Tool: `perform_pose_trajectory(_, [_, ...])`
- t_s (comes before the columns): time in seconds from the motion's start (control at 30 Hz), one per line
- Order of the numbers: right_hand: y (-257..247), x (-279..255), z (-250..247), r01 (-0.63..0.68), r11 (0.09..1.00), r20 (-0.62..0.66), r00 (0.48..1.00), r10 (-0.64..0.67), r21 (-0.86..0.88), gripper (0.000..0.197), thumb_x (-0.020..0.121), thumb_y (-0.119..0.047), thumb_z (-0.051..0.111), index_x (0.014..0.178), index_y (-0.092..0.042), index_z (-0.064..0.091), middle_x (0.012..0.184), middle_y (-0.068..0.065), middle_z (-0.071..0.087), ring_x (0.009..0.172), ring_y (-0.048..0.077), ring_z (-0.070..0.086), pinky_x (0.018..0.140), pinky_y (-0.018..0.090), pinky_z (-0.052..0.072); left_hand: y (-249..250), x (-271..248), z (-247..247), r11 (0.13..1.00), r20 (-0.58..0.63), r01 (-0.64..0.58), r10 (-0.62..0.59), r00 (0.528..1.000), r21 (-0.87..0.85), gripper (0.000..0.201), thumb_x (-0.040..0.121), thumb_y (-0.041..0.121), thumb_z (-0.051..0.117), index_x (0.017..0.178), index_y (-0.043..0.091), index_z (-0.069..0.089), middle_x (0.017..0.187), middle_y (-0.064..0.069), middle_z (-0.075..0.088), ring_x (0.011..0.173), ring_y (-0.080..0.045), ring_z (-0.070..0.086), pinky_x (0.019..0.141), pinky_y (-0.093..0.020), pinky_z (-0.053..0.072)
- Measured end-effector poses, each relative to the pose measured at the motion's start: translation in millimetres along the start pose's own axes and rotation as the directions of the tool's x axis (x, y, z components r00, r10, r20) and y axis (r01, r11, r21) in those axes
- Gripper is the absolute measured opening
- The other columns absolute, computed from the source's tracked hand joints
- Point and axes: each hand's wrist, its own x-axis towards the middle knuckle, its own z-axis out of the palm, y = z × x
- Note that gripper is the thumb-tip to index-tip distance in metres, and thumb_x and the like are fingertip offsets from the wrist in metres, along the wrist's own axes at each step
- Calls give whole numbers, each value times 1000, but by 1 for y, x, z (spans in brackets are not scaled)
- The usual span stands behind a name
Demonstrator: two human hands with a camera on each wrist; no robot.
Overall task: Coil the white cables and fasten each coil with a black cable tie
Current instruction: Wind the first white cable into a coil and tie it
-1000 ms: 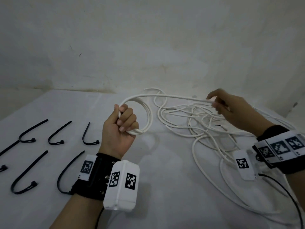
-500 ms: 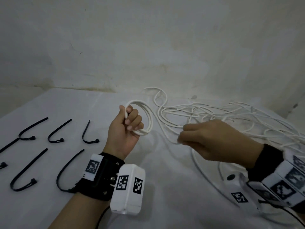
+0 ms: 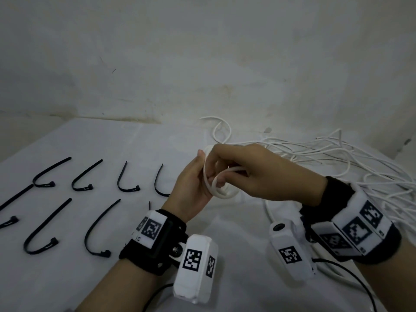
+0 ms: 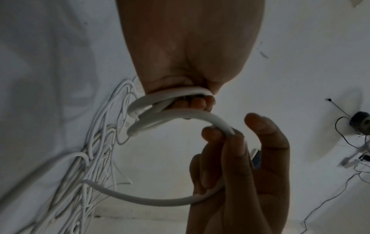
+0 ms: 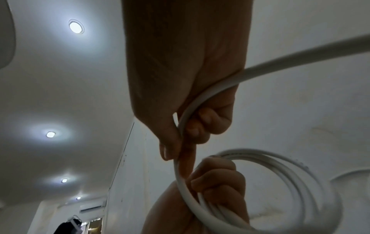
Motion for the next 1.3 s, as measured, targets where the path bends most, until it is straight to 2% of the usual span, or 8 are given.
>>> perform_pose_trajectory(0.13, [-1, 5, -1, -24, 1000, 38, 999, 23, 15, 16, 88, -4, 61, 90, -20, 57, 78, -7, 68, 73, 8, 64, 65, 21, 48, 0, -1, 4, 1000, -4, 8, -8, 1000, -25, 66, 105, 24, 18, 70, 14, 72, 70, -4, 62, 68, -11, 59, 62, -20, 50])
perform_pose_trajectory(0.43, [16, 12, -16, -73, 997, -252, 965, 74, 11, 7, 81, -12, 74, 80, -12, 67, 70, -14, 62, 57, 5, 49, 55, 11, 35, -1, -5, 15, 976, 71, 96, -84, 994, -198, 51, 102, 31, 22, 66, 14, 53, 50, 2, 42, 39, -8, 38, 43, -17, 36])
perform_pose_trajectory(0.57, [26, 13, -8, -86, 996, -277, 957, 89, 24, 1, 86, -17, 70, 86, -17, 70, 78, -6, 67, 65, 17, 55, 60, 24, 44, 0, -5, 12, 955, 94, 116, -93, 991, -272, 47, 102, 32, 22, 67, 14, 47, 48, 4, 37, 33, -5, 32, 40, -16, 31])
perform_pose_trajectory(0.77, [28, 11, -1, -56, 995, -256, 964, 77, 88, 7, 86, -15, 67, 86, -22, 69, 102, -4, 58, 98, 9, 58, 82, 28, 50, 3, -4, 10, 940, 154, 143, -99, 983, -311, 56, 102, 36, 22, 61, 17, 57, 39, 5, 33, 26, -3, 28, 32, -15, 29])
perform_pose_trajectory(0.87, [27, 11, 5, -12, 997, -188, 982, 27, 79, 8, 87, -13, 66, 85, -20, 67, 118, -2, 54, 111, 3, 52, 93, 19, 42, 4, -5, 13, 937, 138, 150, -111, 984, -316, 59, 101, 38, 24, 57, 17, 59, 34, 6, 32, 25, -2, 28, 32, -13, 26])
perform_pose_trajectory(0.97, [28, 11, 13, 24, 998, -185, 983, -12, 61, 6, 88, -8, 64, 87, -13, 66, 125, 3, 51, 114, 5, 51, 93, 13, 40, 4, -4, 12, 927, 112, 160, -129, 985, -340, 59, 100, 40, 27, 52, 16, 53, 31, 6, 31, 24, -3, 28, 32, -13, 27])
perform_pose_trajectory(1.1, [33, 13, 21, 62, 997, -285, 957, -49, 35, 7, 89, -6, 61, 89, -10, 66, 123, 4, 54, 112, 9, 54, 93, 24, 45, 7, -4, 10, 927, 130, 178, -142, 981, -330, 57, 100, 38, 27, 55, 16, 53, 30, 6, 29, 23, -3, 27, 30, -14, 27])
perform_pose_trajectory(1.3, [32, 12, 18, 63, 997, -370, 928, -43, 43, 10, 87, 0, 59, 88, -4, 68, 111, 2, 57, 106, 7, 56, 84, 13, 44, 7, -5, 6, 936, 277, 196, -113, 954, -292, 32, 90, 23, 39, 62, 17, 56, 34, 8, 35, 26, -1, 32, 34, -15, 22])
